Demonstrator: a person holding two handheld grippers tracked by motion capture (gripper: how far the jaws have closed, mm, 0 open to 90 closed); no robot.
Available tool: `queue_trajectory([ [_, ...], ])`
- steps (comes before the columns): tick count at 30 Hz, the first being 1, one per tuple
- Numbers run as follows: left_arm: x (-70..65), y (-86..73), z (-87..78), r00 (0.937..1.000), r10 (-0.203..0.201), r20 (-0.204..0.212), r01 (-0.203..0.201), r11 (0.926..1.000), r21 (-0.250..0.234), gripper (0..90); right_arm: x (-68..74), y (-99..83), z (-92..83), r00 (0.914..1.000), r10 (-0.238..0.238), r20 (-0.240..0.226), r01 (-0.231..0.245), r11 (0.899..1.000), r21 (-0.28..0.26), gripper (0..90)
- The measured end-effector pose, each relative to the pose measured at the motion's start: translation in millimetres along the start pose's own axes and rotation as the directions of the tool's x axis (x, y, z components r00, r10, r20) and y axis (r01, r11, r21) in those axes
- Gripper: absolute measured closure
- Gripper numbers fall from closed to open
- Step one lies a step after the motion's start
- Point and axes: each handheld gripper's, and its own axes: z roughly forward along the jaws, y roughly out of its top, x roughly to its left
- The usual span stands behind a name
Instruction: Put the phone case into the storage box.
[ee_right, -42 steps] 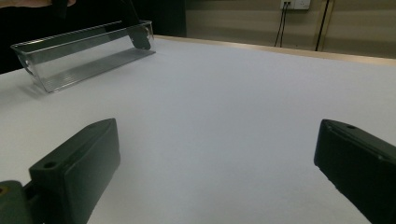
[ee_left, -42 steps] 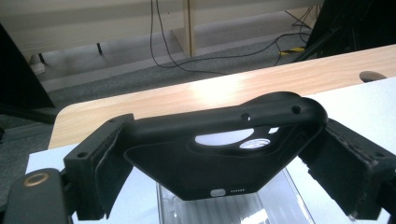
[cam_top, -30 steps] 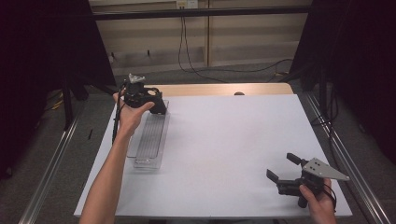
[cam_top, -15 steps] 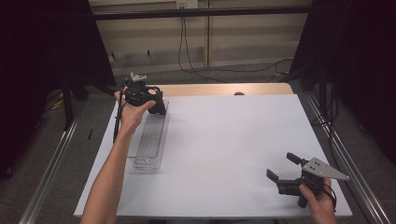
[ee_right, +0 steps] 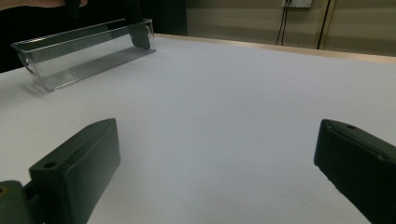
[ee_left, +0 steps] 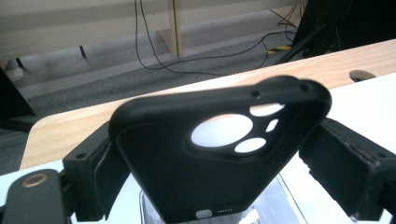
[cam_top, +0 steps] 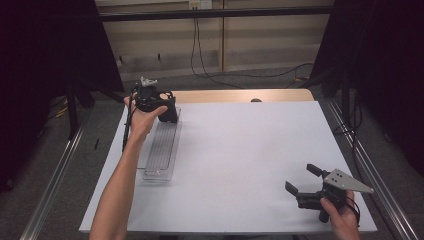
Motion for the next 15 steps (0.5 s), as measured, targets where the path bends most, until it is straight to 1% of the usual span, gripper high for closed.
queue_trajectory([
  [2,1.5,-0.2,0.7,0.9999,-0.004,0.011,0.004,1.0,-0.005,11.3,-0.1,0.0,0.0,1.0,0.001,-0.001,-0.001,1.0,-0.001,0.0],
  [6,3.5,-0.3,1.2,0.9998,-0.016,0.012,0.017,0.9998,-0.014,10.1,-0.1,-0.2,0.2,1.0,0.003,-0.001,-0.003,1.0,0.002,0.0],
  [10,5.1,-1.6,3.5,0.9997,-0.014,0.018,0.014,0.9999,-0.009,9.7,0.3,-0.3,0.3,1.0,0.002,-0.003,-0.002,1.0,0.002,0.0],
  [12,5.9,-2.0,4.0,0.9996,-0.022,0.019,0.022,0.9997,-0.011,9.1,0.2,-0.2,0.3,1.0,0.001,-0.003,-0.001,1.0,0.002,0.0],
  [15,7.7,-2.4,4.1,0.999,-0.027,0.037,0.027,0.9995,-0.015,8.0,0.3,-0.3,0.3,1.0,0.008,-0.002,-0.008,1.0,0.003,0.1],
])
